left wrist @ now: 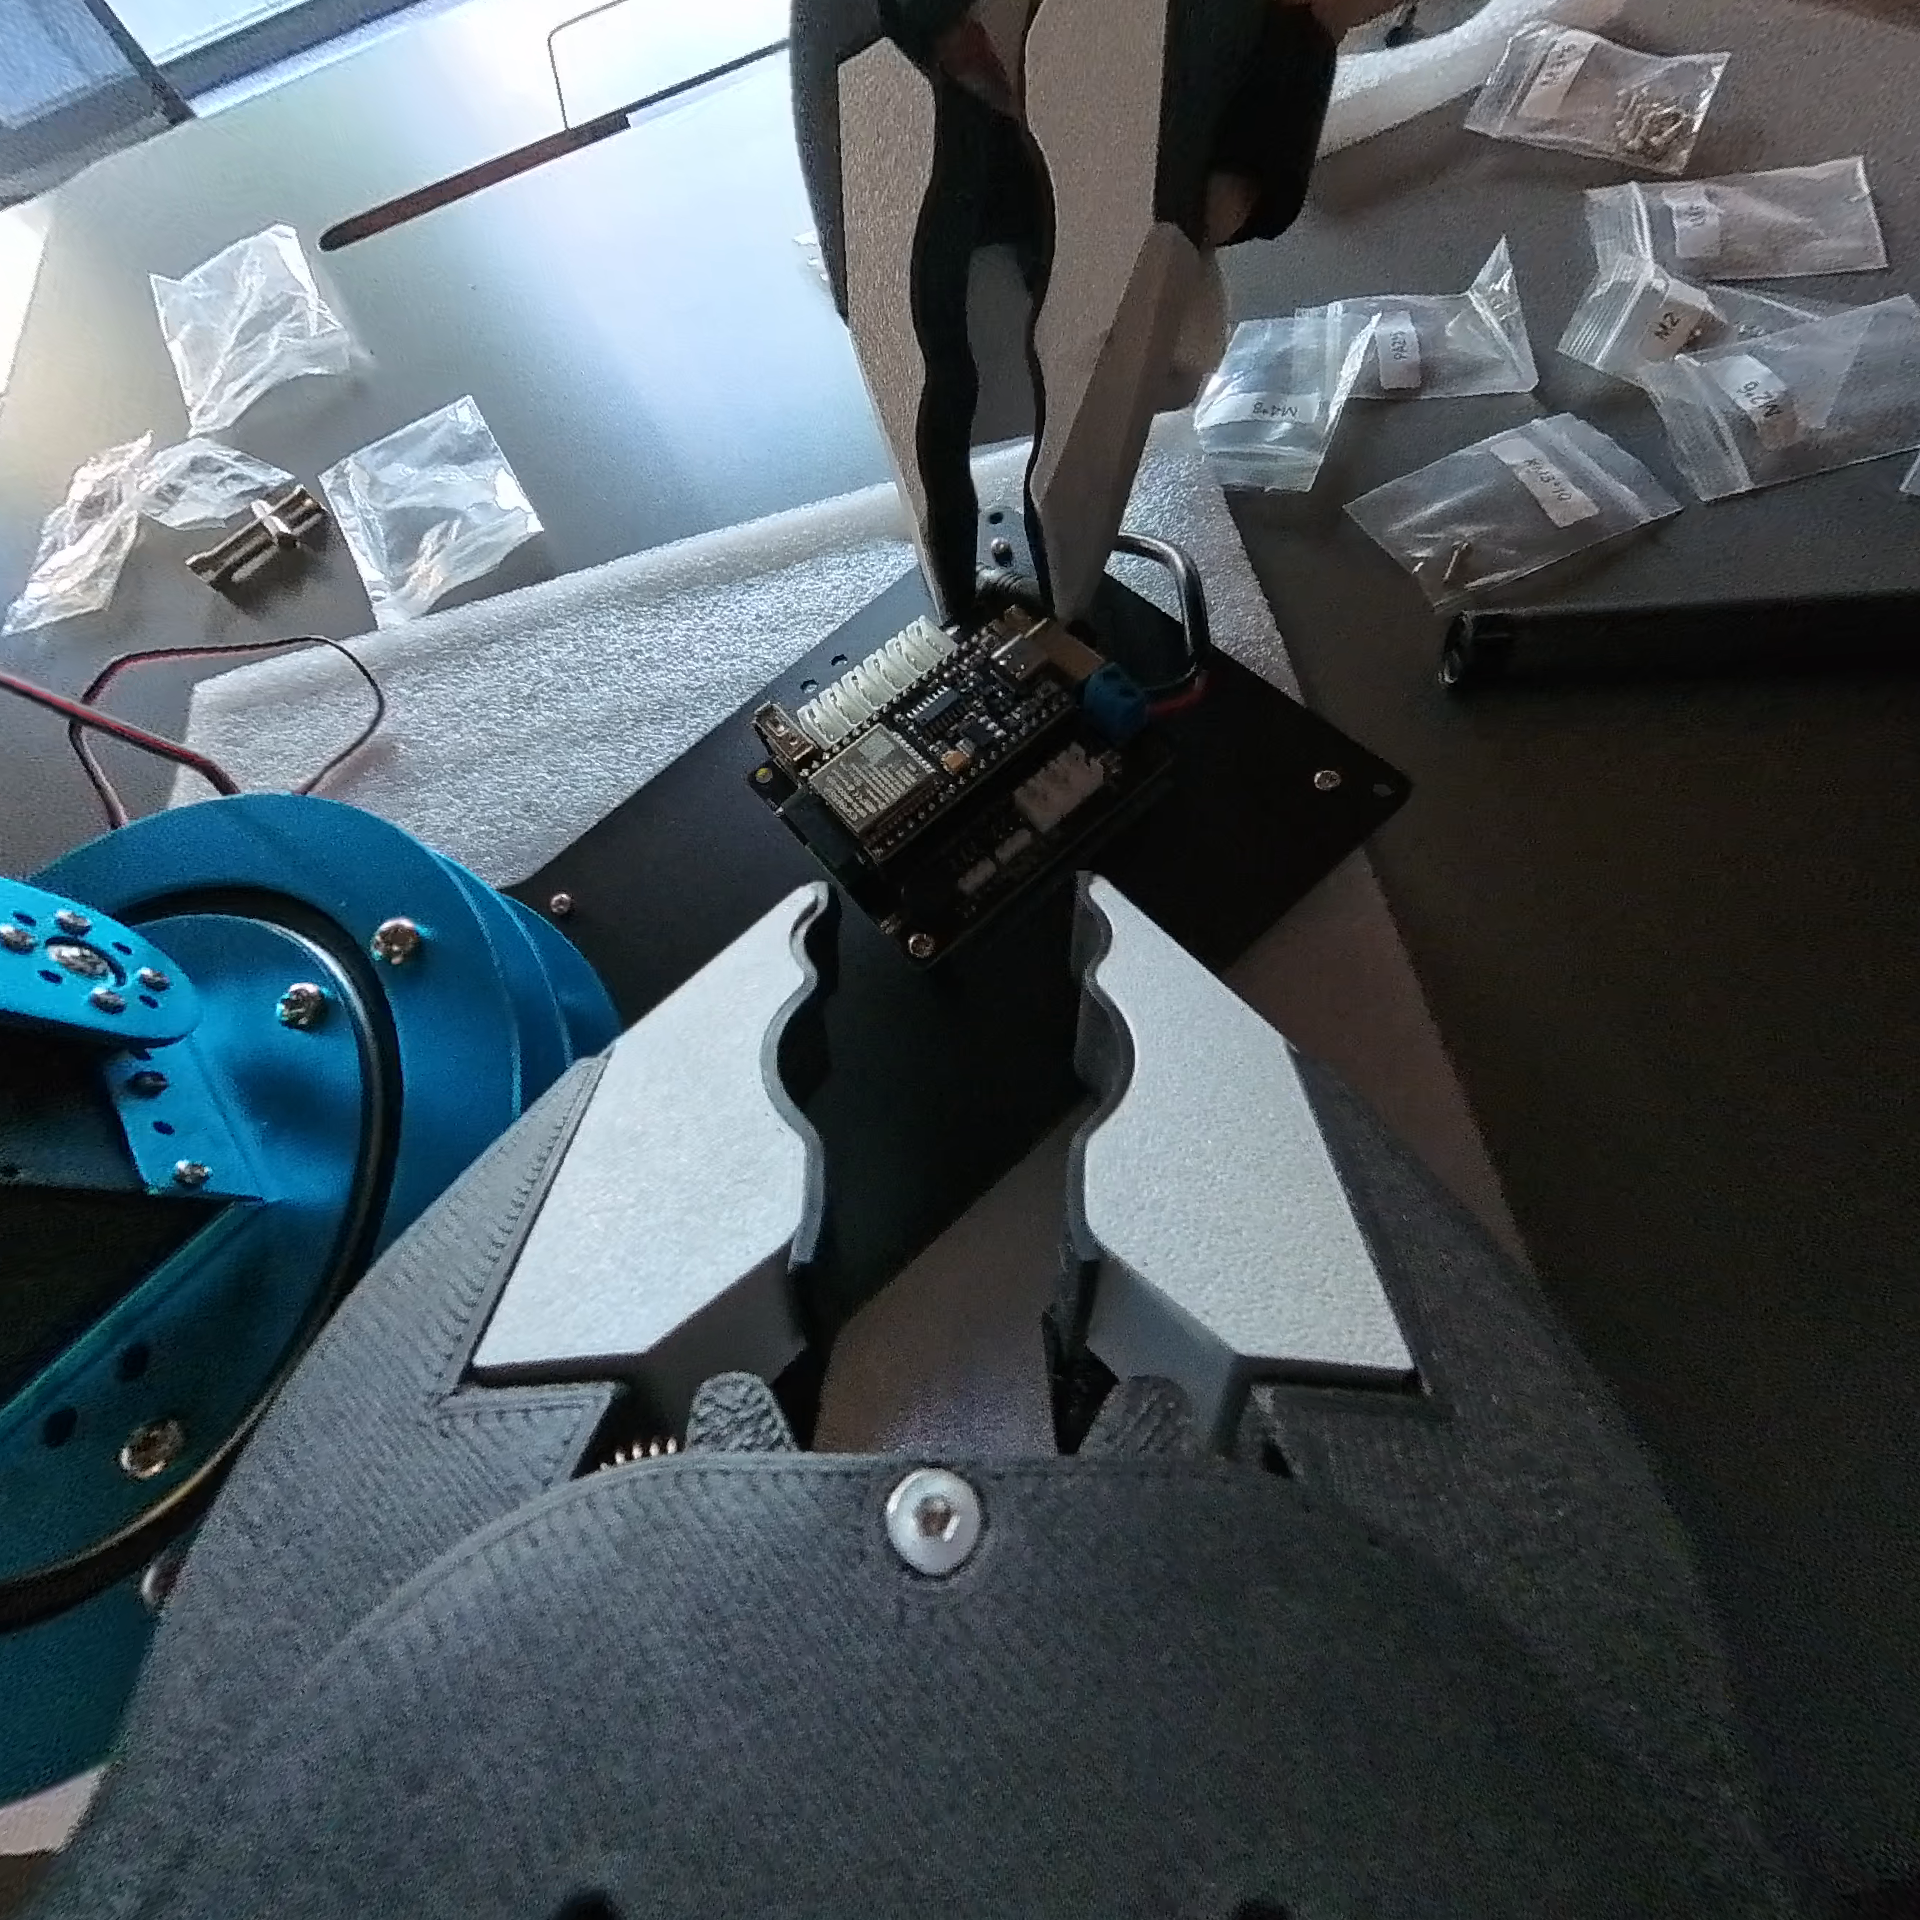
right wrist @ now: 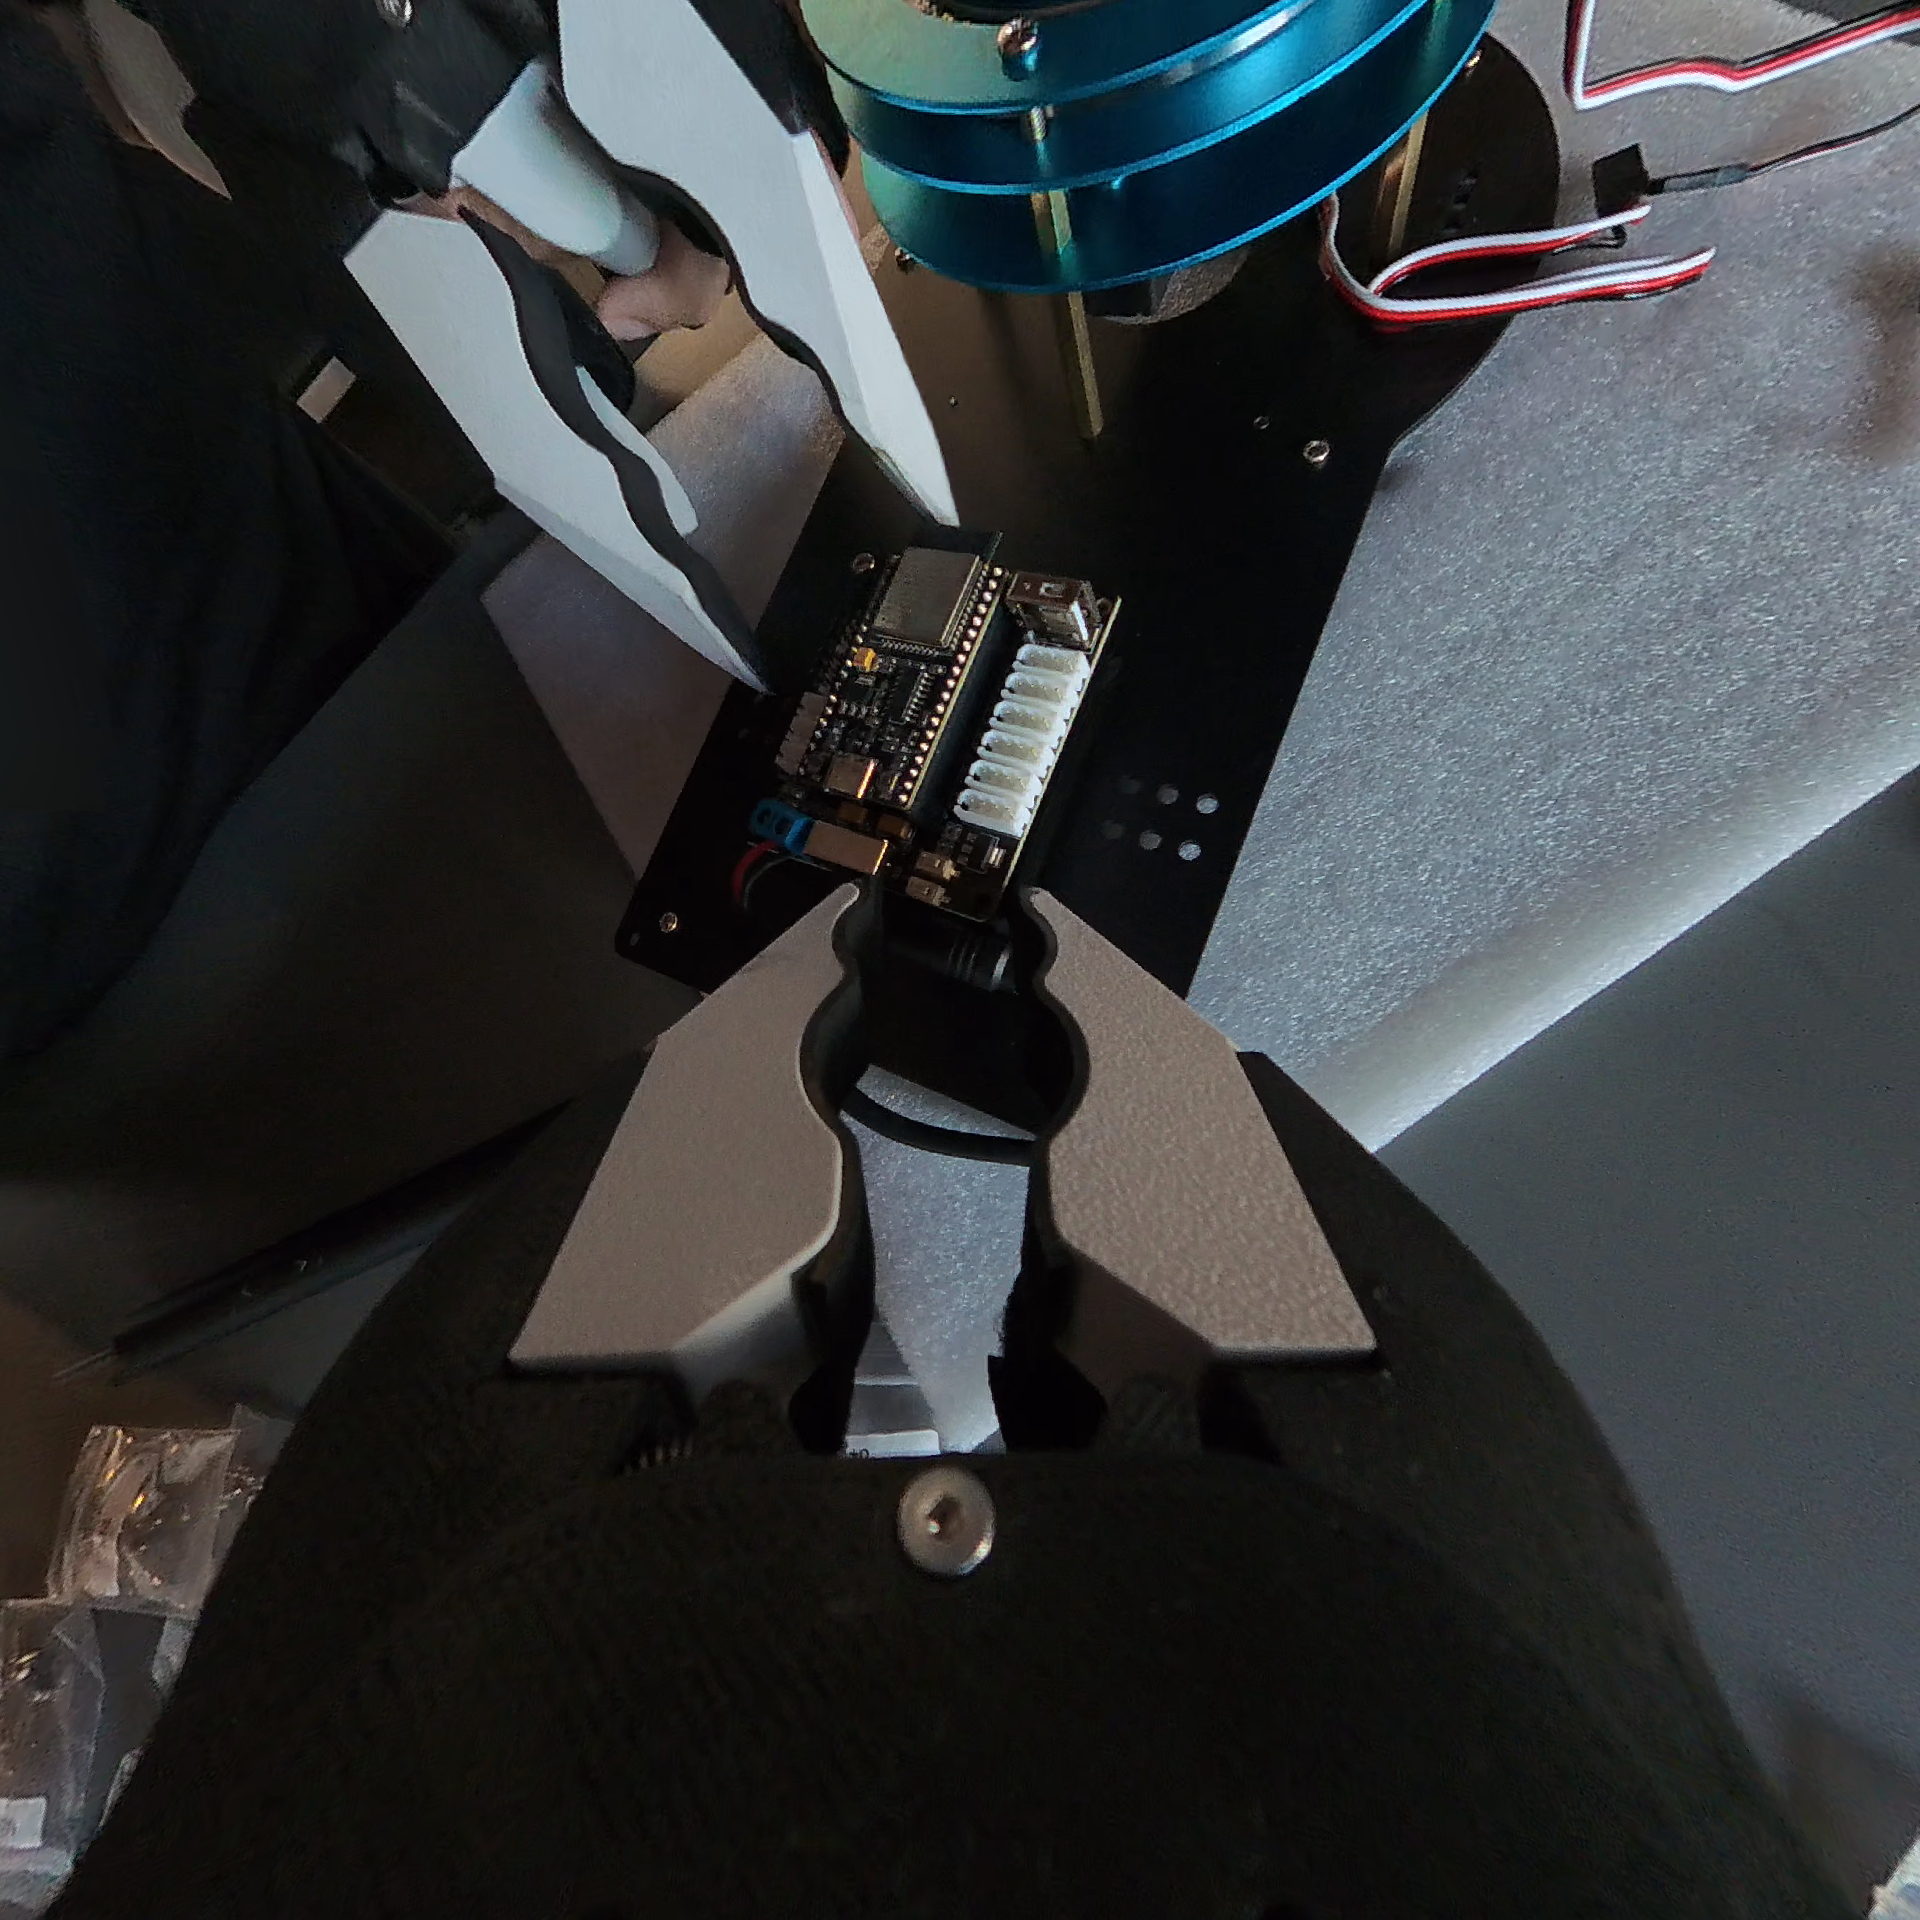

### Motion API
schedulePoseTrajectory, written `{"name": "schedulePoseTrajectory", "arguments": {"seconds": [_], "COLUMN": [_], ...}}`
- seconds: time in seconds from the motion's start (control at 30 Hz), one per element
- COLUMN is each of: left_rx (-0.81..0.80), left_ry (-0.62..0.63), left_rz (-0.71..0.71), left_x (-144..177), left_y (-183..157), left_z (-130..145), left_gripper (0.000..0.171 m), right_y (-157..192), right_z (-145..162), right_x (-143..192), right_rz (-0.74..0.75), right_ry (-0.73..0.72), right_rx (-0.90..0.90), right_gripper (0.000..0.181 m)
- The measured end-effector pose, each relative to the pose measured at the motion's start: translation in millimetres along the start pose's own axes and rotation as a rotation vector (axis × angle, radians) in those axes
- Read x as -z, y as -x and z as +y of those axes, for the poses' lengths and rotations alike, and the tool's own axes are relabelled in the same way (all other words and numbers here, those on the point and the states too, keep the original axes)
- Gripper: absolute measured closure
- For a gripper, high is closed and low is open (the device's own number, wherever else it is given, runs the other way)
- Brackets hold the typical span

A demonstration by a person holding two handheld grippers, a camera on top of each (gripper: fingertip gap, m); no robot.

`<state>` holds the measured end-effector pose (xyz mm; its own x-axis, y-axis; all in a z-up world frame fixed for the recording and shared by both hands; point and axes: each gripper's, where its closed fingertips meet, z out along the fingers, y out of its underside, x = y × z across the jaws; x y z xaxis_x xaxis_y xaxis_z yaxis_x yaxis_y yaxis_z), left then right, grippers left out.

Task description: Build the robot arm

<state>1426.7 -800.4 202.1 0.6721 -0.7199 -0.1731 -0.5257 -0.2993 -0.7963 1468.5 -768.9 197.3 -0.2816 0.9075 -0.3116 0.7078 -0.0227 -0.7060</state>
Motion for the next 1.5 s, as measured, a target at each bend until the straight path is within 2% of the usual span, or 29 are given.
{"name": "schedulePoseTrajectory", "arguments": {"seconds": [0.2, 0.3, 0.7, 1.03, 1.23, 1.5], "left_rx": [-0.003, -0.009, -0.007, 0.006, 0.036, 0.043], "left_ry": [-0.011, -0.014, 0.010, 0.010, 0.015, 0.010], "left_rz": [-0.006, 0.001, 0.006, 0.000, 0.015, -0.001], "left_x": [-4, -3, -4, -2, -3, 1], "left_y": [1, 0, 1, 2, 0, 2], "left_z": [-4, -4, -1, 0, 4, 7], "left_gripper": [0.130, 0.137, 0.135, 0.135, 0.137, 0.136], "right_y": [0, 0, -1, -5, 19, 36], "right_z": [1, 3, 1, 2, -4, 3], "right_x": [1, 1, 0, 24, 26, 16], "right_rz": [0.003, 0.003, 0.011, 0.185, 0.255, 0.434], "right_ry": [0.005, 0.014, 0.000, -0.086, -0.236, -0.260], "right_rx": [0.013, 0.015, 0.025, 0.036, -0.063, -0.109], "right_gripper": [0.158, 0.158, 0.155, 0.156, 0.154, 0.134]}}
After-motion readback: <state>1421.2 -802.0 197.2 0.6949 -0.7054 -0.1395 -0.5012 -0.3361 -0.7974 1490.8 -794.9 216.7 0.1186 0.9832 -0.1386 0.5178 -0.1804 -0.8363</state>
